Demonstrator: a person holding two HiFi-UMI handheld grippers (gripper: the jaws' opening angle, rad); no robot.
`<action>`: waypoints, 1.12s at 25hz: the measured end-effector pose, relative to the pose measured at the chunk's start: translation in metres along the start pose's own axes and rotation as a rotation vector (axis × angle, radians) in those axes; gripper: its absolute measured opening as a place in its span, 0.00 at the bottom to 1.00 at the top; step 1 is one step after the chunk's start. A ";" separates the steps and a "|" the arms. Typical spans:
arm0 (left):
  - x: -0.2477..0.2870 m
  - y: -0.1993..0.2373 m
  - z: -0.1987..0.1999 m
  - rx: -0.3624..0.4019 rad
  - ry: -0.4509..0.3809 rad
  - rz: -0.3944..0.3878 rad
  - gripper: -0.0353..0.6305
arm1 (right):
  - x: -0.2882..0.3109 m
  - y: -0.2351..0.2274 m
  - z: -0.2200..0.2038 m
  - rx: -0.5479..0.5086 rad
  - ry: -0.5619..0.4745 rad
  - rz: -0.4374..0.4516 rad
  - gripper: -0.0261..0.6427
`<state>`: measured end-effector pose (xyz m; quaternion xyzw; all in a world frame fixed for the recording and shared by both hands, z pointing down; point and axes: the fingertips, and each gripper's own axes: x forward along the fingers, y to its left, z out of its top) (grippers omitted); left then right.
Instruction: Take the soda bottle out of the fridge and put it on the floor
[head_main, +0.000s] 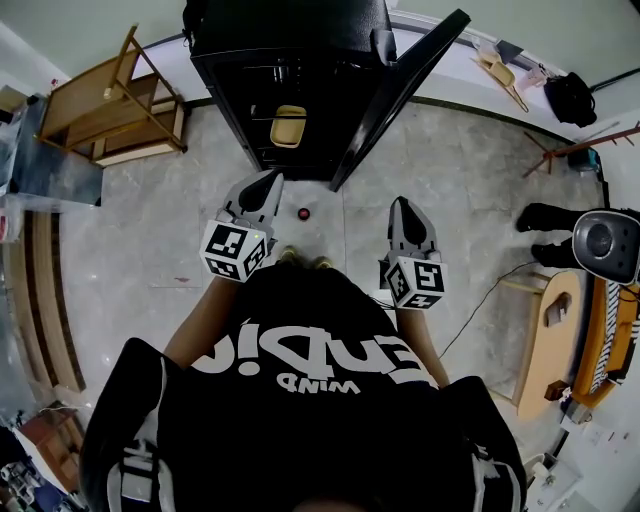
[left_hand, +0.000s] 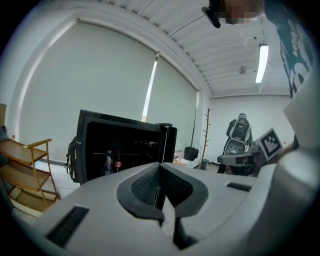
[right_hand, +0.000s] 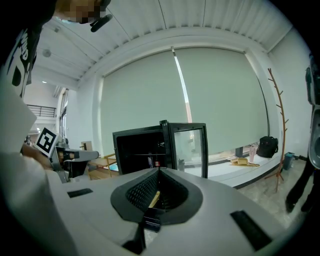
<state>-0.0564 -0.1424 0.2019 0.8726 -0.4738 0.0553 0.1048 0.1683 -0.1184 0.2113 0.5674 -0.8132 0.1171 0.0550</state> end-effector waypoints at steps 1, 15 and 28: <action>-0.002 0.000 -0.001 -0.002 0.003 0.002 0.06 | -0.001 -0.001 0.000 0.000 0.000 -0.003 0.07; -0.010 -0.006 -0.014 -0.014 0.028 0.004 0.06 | -0.008 0.002 -0.006 0.027 0.001 -0.012 0.07; -0.019 -0.001 -0.024 -0.032 0.042 0.019 0.06 | -0.009 0.009 -0.013 0.030 0.018 -0.011 0.07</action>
